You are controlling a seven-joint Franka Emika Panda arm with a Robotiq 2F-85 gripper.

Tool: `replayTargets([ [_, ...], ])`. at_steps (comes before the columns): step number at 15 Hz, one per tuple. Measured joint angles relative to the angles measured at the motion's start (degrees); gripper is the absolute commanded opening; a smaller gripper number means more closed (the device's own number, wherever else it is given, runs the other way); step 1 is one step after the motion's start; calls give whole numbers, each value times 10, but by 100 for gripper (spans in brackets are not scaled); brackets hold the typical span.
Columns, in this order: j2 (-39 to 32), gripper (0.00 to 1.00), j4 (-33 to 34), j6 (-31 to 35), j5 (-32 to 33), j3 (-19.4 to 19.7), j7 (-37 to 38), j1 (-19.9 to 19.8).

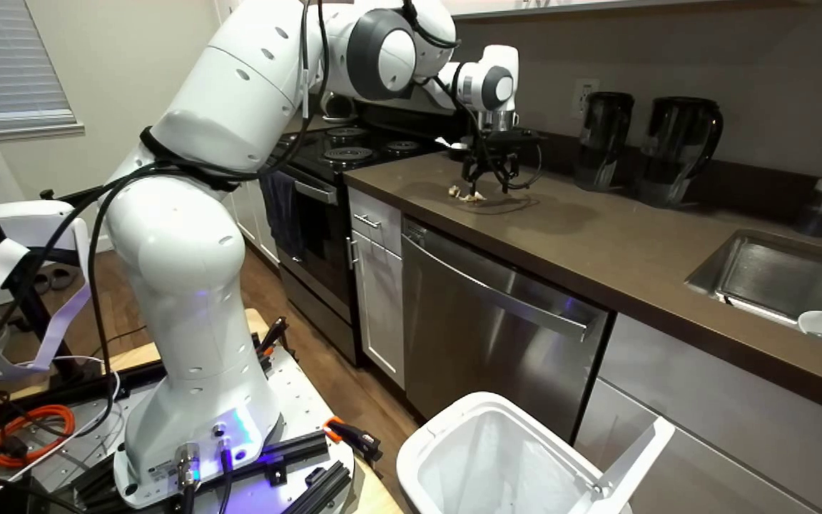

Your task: Pick up the garlic from the counter and discard it in the bin

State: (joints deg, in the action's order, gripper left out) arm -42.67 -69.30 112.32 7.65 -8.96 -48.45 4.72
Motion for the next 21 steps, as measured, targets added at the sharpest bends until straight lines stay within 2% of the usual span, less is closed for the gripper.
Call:
replayTargets([
  [4,-17,70,25,0,-1,-4,-23,1],
  [5,-21,62,30,0,-1,-5,-28,1],
  [7,-27,59,36,0,-1,-7,-33,1],
  [8,-31,48,38,0,-1,-7,-36,1],
  [14,-35,7,50,-9,-3,-10,-42,1],
  [15,-35,5,51,-10,-3,-10,-42,2],
  [17,-35,8,52,-11,-3,-10,-42,2],
  [21,-35,8,52,-13,-3,-7,-39,2],
])
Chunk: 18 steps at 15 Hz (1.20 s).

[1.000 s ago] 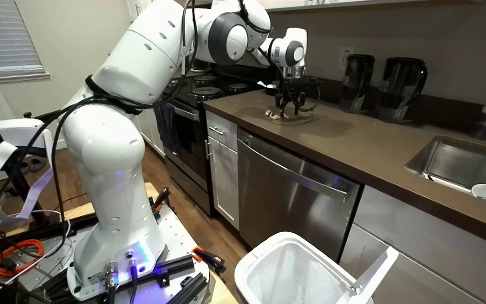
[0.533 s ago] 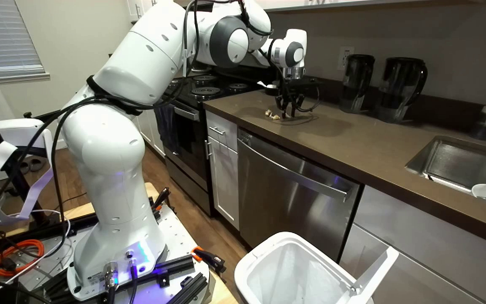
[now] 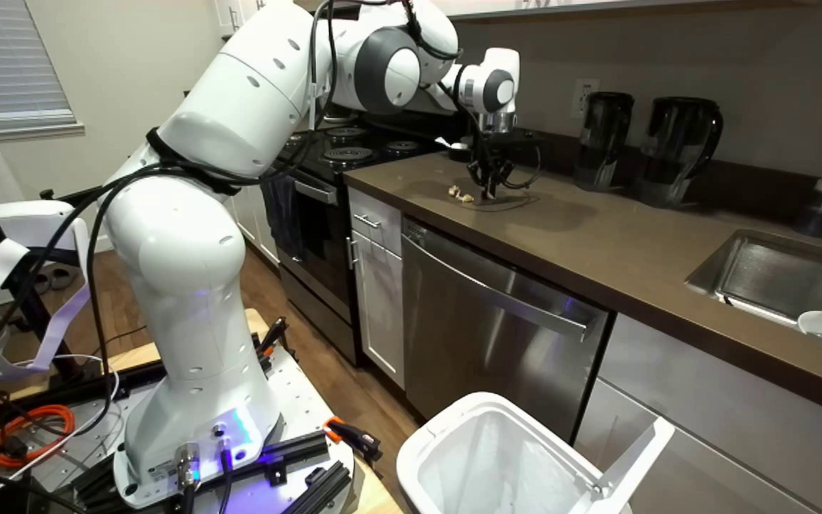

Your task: Pick up the garlic from the counter and discard it in the bin

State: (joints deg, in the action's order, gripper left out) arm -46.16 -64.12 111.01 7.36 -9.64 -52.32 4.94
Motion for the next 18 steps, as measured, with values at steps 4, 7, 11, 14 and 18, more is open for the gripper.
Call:
replayTargets([
  [4,5,8,0,-26,0,14,27,0],
  [7,20,8,-15,-45,0,27,66,0],
  [11,70,8,-80,-46,0,41,131,-5],
  [14,128,8,-158,-37,-3,48,182,-20],
  [18,207,8,-274,12,-20,60,249,-53],
])
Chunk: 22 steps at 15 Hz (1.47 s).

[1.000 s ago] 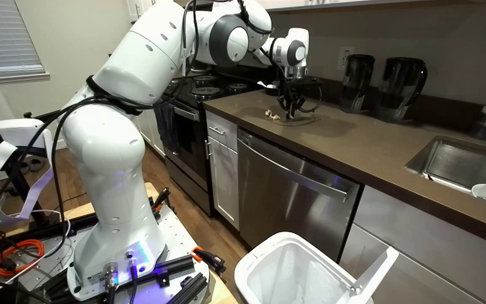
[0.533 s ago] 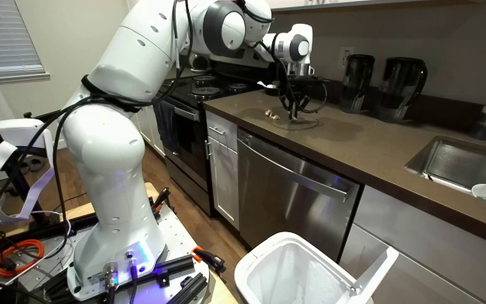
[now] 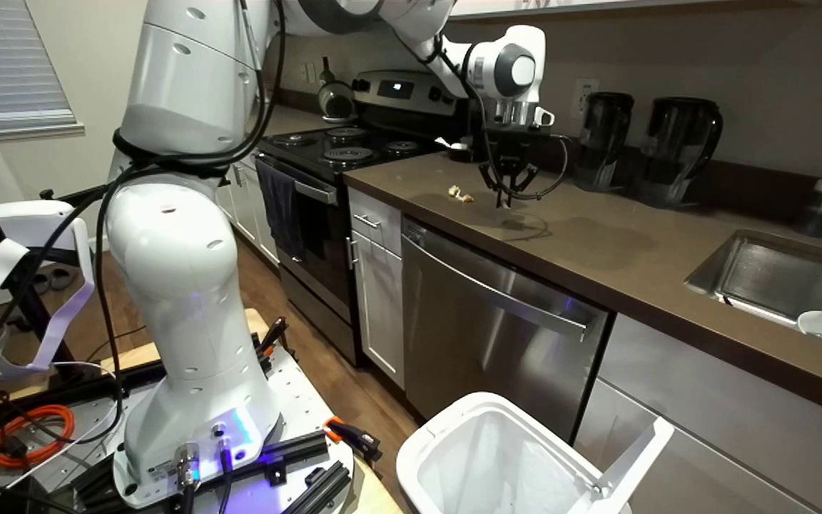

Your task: Pick up the garlic from the counter and discard it in the bin

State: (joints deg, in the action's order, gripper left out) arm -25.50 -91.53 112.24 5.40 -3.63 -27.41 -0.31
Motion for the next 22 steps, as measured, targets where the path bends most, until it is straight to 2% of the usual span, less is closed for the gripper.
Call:
replayTargets([
  [7,125,8,-222,109,-69,48,70,-58],
  [13,249,8,-411,167,-87,82,118,-69],
  [17,328,8,-483,167,-77,90,177,-69],
  [22,381,8,-528,166,-57,95,258,-70],
])
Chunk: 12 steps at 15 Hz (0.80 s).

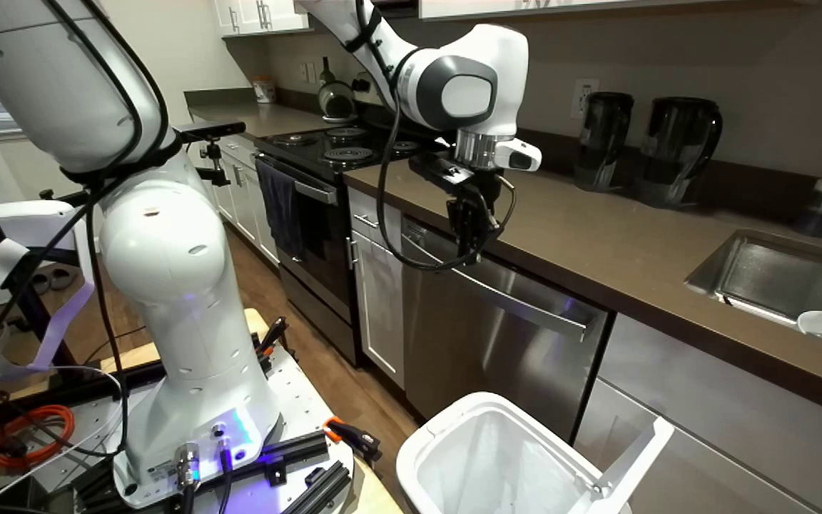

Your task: Pick up the garlic from the counter and discard it in the bin

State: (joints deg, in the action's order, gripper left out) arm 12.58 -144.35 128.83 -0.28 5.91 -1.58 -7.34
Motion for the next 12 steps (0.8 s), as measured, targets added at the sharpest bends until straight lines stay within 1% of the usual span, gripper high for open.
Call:
replayTargets([
  [3,8,8,-6,-2,11,3,42,-4],
  [7,9,8,-3,-13,11,6,80,-14],
  [12,8,8,-6,-24,10,20,107,-21],
])
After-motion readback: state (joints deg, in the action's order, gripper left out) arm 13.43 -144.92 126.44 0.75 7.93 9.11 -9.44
